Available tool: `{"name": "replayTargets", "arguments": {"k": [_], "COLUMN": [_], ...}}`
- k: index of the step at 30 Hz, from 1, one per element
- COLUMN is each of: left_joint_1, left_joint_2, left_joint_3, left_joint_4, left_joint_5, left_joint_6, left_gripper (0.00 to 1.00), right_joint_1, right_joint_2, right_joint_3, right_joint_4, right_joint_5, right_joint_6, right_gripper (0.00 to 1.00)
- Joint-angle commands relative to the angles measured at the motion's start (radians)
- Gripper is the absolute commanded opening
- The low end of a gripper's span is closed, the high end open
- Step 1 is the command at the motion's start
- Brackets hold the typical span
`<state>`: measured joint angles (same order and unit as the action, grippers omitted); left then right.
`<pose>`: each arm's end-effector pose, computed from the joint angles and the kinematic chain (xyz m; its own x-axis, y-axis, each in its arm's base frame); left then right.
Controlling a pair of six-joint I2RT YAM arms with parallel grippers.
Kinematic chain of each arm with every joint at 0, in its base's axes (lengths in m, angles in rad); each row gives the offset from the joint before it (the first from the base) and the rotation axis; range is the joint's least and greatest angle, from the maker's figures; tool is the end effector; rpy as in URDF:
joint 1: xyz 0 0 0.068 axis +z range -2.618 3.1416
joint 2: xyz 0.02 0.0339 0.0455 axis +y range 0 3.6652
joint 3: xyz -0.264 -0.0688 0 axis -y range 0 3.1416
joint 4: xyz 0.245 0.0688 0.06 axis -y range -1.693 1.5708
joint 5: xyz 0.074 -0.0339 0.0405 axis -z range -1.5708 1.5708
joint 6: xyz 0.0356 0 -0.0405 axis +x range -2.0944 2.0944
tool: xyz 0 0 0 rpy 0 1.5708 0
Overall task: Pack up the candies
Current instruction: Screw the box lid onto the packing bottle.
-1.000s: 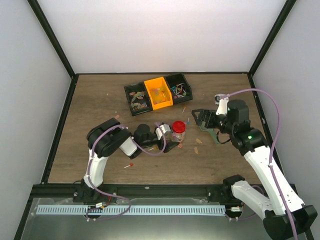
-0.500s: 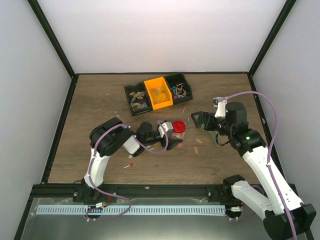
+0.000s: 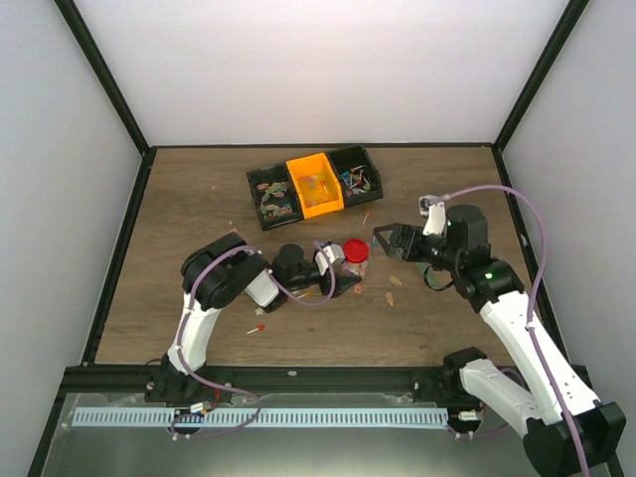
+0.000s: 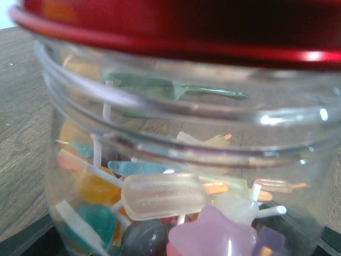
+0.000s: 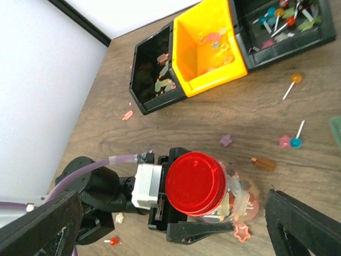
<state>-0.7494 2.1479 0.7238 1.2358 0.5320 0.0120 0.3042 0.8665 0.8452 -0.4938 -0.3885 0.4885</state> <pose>0.2527 -0.2598 0.0816 -0.1256 0.1310 -0.9834 0.9534 0.2899 -0.0832 0.1757 0.0693 0.3168 -0.6927 0.2377 -0.6809 -0.3019 0.7618 0.5732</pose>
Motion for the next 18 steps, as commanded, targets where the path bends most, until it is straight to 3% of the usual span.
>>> {"name": "replayTargets", "arguments": {"k": [1,10,14,18], "left_joint_1": [-0.005,-0.005,-0.005,-0.005], "left_joint_2": [0.018,0.021,0.026,0.029], "left_joint_3": [0.009,0.002,-0.006,-0.009], "left_joint_4": [0.037,0.044,0.060,0.063], "left_joint_5": [0.026,0.021,0.018,0.015], "left_joint_6": [0.010,0.014,0.014,0.016], "left_gripper": [0.80,0.82,0.86,0.90], "right_joint_1": [-0.007,-0.008,-0.007,-0.008], "right_joint_2": [0.005,0.054,0.106,0.180], "right_joint_3": [-0.053,-0.161,-0.170,-0.166], "right_joint_4": [0.103,0.329,0.418,0.501], "right_joint_5": [-0.120,-0.272,-0.315,-0.368], "right_joint_6": [0.074,0.218,0.273,0.322], "right_gripper": [0.90,0.56,0.34,0.28]}}
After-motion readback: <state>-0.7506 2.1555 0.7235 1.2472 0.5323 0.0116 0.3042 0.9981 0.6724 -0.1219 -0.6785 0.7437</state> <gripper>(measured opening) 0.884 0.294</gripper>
